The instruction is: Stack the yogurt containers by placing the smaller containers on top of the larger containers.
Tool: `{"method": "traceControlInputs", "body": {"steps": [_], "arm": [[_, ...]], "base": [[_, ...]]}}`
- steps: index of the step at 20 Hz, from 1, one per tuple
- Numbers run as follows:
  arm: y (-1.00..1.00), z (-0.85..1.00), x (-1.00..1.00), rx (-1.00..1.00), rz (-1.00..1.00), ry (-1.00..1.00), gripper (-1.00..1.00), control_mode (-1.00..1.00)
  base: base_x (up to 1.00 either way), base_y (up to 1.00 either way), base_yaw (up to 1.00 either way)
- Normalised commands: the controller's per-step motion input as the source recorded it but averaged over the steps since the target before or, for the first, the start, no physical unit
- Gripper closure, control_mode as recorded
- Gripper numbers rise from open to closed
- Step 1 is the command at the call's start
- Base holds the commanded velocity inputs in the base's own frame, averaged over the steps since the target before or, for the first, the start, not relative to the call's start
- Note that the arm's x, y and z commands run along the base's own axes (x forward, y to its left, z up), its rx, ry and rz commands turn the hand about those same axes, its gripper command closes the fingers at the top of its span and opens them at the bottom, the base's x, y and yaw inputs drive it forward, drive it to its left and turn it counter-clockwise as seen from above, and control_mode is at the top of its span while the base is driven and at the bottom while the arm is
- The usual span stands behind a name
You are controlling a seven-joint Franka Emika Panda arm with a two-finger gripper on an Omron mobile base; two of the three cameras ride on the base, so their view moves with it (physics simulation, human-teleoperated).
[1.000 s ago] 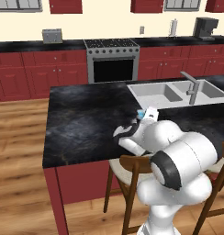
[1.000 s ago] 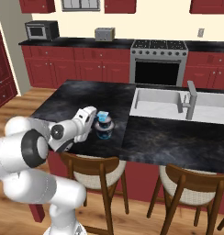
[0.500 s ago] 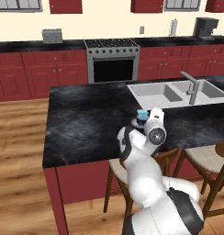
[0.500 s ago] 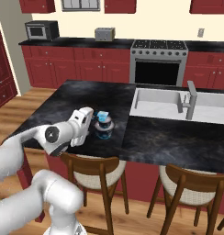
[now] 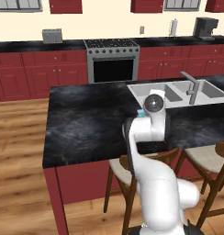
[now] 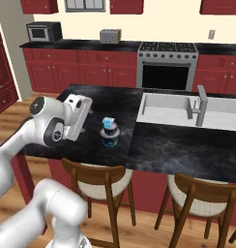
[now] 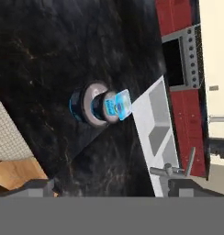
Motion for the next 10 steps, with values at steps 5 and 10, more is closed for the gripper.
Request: {"method": "traceControlInputs", "body": {"steps": [5, 10], "arm": [[0.0, 0.58, -0.5, 0.02, 0.0, 0.27, -1.0, -1.0], [0.0, 0.07, -0.73, 0.0, 0.0, 0.11, -1.0, -1.0]], "base": [[0.0, 0.0, 0.0], [0.0, 0.0, 0.0]]}}
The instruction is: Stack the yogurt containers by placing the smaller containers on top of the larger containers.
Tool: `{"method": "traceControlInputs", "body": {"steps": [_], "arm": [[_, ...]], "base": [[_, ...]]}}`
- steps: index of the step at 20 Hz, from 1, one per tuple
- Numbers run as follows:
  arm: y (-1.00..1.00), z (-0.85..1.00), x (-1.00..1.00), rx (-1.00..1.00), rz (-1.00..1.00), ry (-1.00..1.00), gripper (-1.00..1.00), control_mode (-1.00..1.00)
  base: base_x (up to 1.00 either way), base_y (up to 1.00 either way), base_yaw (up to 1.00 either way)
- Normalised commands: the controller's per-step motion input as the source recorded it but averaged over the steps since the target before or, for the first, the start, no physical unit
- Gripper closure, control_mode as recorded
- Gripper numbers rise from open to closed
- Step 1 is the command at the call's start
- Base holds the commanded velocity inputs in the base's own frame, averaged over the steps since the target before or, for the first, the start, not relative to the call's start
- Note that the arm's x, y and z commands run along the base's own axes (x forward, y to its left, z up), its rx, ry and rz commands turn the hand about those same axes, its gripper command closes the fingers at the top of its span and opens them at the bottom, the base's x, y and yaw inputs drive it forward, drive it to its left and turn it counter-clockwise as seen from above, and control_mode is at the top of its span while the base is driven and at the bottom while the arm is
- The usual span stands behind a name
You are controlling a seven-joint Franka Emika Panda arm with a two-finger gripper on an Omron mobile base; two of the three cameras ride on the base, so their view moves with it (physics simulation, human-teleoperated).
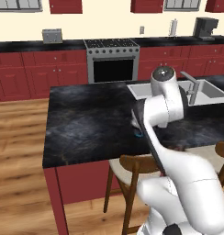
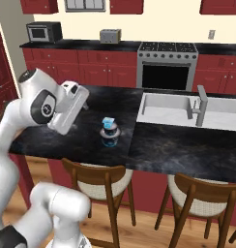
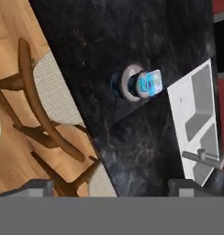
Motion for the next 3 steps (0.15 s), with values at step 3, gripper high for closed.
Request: {"method": "traceControlInputs", "body": {"steps": [3], "arm": [[0.0, -0.05, -0.61, 0.0, 0.0, 0.0, -1.0, -1.0]], "base": [[0.0, 0.0, 0.0]]}}
